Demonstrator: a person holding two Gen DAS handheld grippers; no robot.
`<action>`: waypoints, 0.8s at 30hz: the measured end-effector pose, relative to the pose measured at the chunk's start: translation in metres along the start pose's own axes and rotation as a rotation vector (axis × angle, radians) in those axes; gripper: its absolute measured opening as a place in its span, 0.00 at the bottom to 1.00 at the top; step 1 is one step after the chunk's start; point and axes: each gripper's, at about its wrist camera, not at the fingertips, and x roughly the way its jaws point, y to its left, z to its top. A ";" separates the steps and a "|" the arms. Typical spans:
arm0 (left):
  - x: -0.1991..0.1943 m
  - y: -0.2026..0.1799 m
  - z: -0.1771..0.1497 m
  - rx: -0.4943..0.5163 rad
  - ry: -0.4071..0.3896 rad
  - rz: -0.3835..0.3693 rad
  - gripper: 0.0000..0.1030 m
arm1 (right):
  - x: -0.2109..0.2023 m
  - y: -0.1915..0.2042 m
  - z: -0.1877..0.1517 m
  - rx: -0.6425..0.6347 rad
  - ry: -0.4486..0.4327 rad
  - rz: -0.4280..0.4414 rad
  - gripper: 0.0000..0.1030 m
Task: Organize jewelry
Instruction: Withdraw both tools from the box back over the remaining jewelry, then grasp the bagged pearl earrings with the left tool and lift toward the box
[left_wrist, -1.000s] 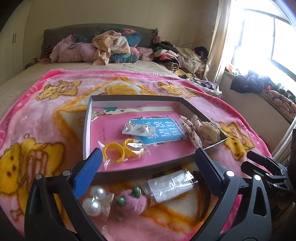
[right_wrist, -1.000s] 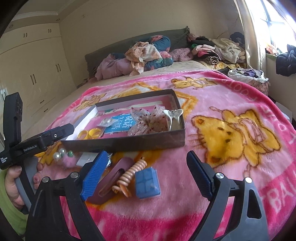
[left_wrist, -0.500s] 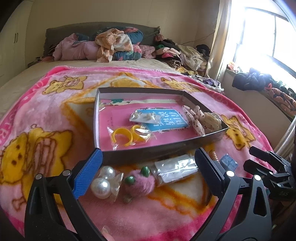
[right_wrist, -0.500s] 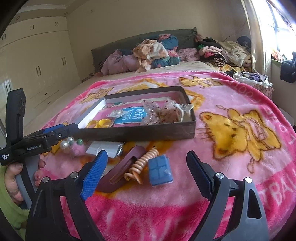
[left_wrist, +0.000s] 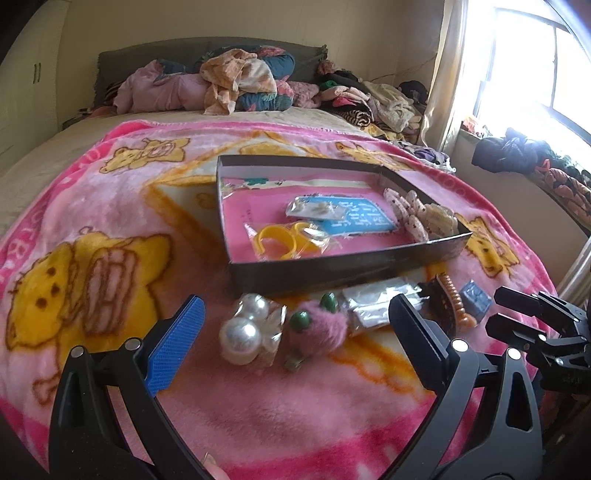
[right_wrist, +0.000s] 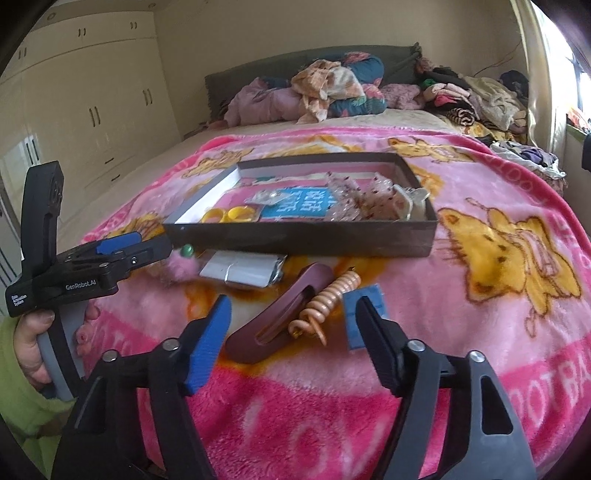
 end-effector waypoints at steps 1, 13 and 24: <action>-0.001 0.001 -0.001 0.000 0.001 0.002 0.89 | 0.002 0.001 0.000 0.002 0.008 0.003 0.55; 0.000 0.025 -0.012 -0.040 0.018 0.034 0.89 | 0.015 0.003 -0.006 -0.002 0.074 0.004 0.35; 0.012 0.043 -0.015 -0.111 0.059 -0.017 0.62 | 0.027 -0.001 -0.011 0.017 0.111 -0.017 0.32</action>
